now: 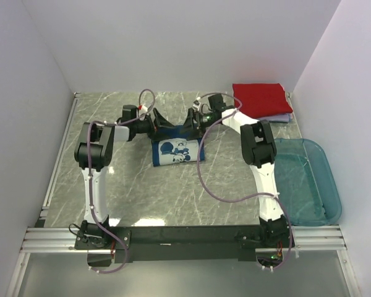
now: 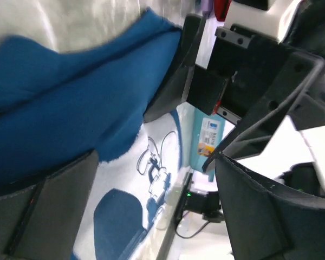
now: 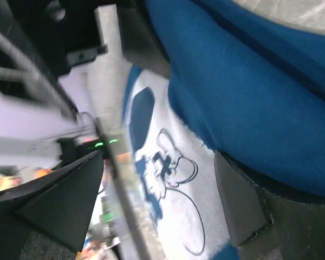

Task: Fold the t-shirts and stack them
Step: Fold the tshirt

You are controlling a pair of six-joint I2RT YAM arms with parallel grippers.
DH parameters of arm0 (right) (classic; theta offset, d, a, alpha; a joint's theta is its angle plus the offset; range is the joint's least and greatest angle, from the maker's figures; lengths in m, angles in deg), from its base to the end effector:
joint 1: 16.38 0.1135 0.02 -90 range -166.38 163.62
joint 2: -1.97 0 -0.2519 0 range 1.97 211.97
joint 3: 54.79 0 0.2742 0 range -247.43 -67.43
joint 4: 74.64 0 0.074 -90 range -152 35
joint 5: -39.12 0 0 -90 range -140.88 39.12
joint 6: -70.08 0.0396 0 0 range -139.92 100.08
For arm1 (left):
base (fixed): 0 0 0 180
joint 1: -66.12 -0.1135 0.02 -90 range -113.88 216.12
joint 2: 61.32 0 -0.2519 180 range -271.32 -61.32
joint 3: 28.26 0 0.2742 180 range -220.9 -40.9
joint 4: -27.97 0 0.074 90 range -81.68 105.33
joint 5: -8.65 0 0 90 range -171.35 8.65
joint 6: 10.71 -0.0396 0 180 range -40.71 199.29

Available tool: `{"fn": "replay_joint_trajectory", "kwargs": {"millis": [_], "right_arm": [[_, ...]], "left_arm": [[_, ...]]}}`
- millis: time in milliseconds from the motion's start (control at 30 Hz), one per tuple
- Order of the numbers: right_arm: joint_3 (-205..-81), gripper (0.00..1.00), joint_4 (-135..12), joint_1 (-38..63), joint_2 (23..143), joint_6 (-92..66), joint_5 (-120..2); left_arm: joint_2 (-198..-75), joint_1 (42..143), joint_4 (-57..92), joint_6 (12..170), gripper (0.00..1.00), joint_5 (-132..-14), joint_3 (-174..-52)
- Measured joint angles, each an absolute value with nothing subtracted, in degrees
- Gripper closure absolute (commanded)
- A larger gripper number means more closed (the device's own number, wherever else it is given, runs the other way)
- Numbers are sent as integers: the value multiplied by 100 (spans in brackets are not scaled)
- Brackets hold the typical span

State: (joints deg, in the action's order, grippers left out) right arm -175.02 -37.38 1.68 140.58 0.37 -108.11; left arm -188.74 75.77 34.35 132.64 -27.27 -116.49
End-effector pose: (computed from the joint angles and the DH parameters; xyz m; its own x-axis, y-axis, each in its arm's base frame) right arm 0.4870 0.1938 0.1148 -0.9508 -0.1126 -0.2887 -0.3084 0.4334 0.8468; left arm 0.4553 -0.1100 0.0876 -0.9361 -0.3183 -0.1496 0.0307 0.3500 -0.9362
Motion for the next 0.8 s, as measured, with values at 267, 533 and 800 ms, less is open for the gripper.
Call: {"fn": "replay_joint_trajectory", "kwargs": {"millis": [267,533,800], "right_arm": [[-17388,7,-3452,-212,13902,-159,-11003],[-15574,8,-4033,24,12104,407,-11231],[-14287,10,-5115,785,12298,1093,-11452]], "left_arm": [[-18734,7031,2642,12689,1,-2742,-11913],[-16795,7347,2664,12451,0,-2615,-10372],[-17029,8069,3774,13065,1,-2355,-9406]]}}
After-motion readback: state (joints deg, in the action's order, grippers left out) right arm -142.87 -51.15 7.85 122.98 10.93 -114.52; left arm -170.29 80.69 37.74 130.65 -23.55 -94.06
